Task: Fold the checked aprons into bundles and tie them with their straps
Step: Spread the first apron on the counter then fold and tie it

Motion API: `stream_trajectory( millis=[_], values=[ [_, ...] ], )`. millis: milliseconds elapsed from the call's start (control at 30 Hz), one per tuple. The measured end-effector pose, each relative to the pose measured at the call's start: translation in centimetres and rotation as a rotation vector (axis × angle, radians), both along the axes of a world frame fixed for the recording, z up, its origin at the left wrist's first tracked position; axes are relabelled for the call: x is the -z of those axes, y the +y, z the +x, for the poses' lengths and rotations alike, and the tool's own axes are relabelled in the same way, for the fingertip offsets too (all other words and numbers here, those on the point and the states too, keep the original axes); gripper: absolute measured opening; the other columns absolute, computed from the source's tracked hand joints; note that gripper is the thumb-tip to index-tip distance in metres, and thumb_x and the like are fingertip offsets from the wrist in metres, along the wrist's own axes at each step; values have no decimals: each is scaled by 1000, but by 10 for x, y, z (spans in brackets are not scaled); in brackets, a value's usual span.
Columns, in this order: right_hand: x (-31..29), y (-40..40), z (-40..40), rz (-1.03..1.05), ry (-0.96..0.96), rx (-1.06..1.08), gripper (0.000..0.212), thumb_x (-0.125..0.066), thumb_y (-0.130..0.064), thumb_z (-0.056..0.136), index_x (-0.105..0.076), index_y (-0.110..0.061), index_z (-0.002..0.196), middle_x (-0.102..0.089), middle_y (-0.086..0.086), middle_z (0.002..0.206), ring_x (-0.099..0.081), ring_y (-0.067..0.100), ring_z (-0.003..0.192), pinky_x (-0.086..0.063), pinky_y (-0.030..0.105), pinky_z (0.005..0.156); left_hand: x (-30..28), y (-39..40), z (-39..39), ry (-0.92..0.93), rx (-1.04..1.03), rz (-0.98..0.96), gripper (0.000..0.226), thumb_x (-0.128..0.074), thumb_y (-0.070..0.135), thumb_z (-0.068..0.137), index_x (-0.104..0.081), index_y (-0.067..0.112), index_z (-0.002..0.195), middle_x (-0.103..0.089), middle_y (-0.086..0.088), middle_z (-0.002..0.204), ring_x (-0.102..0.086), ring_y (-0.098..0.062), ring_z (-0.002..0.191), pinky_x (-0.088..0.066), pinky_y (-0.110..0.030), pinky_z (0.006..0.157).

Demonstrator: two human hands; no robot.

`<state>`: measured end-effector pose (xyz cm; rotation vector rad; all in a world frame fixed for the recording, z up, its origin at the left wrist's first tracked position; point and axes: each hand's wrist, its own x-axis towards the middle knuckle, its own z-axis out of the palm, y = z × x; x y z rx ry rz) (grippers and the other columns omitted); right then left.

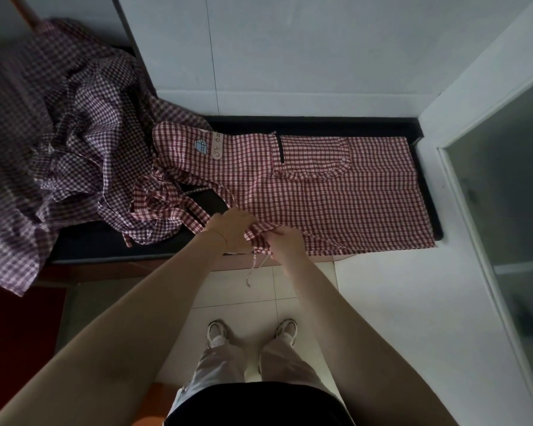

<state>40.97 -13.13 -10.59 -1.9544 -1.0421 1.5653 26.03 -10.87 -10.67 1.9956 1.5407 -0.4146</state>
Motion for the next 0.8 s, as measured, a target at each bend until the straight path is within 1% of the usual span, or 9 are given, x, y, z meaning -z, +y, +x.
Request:
stream_trajectory(
  millis=[133,233,367,433,533,633,667,733,800],
  values=[
    [8,-7,6,359,-213,-226,50,-70,-15,86,-47,-17,42,-40,-11,38,-32,5,33,-25,17,42,7,-2,3,67,-32,-97,68,-54,49,95,-29,27,153,-21,1,162,-20,-24,149,-26,-52,118],
    [9,-8,10,446,-247,-229,54,-70,-17,86,-39,-24,43,-36,-12,34,-34,6,31,-24,15,40,8,-1,3,52,-53,-90,59,-39,50,101,-27,27,154,-16,2,164,-15,-23,150,-22,-52,119],
    [8,-12,13,427,-195,-193,48,-65,-12,88,-41,-18,48,-37,-6,41,-31,5,35,-23,13,41,19,1,5,58,-68,-90,53,-36,44,103,-30,29,153,-17,4,164,-16,-22,150,-24,-53,119],
    [2,-12,14,297,-108,-158,38,-59,-14,92,-52,-7,56,-48,4,46,-43,12,38,-31,17,43,22,2,3,52,-75,-92,51,-35,45,103,-33,31,152,-19,5,163,-18,-22,150,-26,-53,118],
    [-8,-13,22,-147,130,-63,25,-50,-16,97,-59,-6,76,-58,4,55,-54,15,40,-48,27,44,23,2,2,27,-67,-97,50,-36,45,102,-35,34,150,-18,6,163,-16,-22,150,-27,-53,117],
    [-3,-30,38,-600,269,-260,22,-46,-18,101,-60,-2,93,-64,7,68,-61,19,57,-58,35,63,20,2,3,58,-46,-120,53,-38,46,102,-31,32,153,-8,4,165,-8,-23,152,-20,-52,120],
    [3,-37,42,-681,199,-410,22,-45,-16,102,-61,0,99,-65,10,75,-63,21,63,-58,37,72,18,1,3,68,-24,-118,52,-41,45,102,-32,34,152,-6,3,166,-6,-24,152,-20,-52,120],
    [18,-46,50,-694,-96,-738,22,-53,-11,99,-62,3,114,-68,13,93,-67,22,78,-58,39,88,14,0,5,78,13,-122,51,-49,39,100,-36,38,149,-4,0,166,-5,-26,152,-20,-51,121],
    [32,-48,56,-651,-280,-889,30,-63,-12,93,-62,0,121,-69,13,112,-69,24,96,-56,40,94,11,-2,6,102,48,-126,52,-57,33,97,-41,42,146,-1,-1,166,-3,-29,152,-21,-51,120]
  ],
)
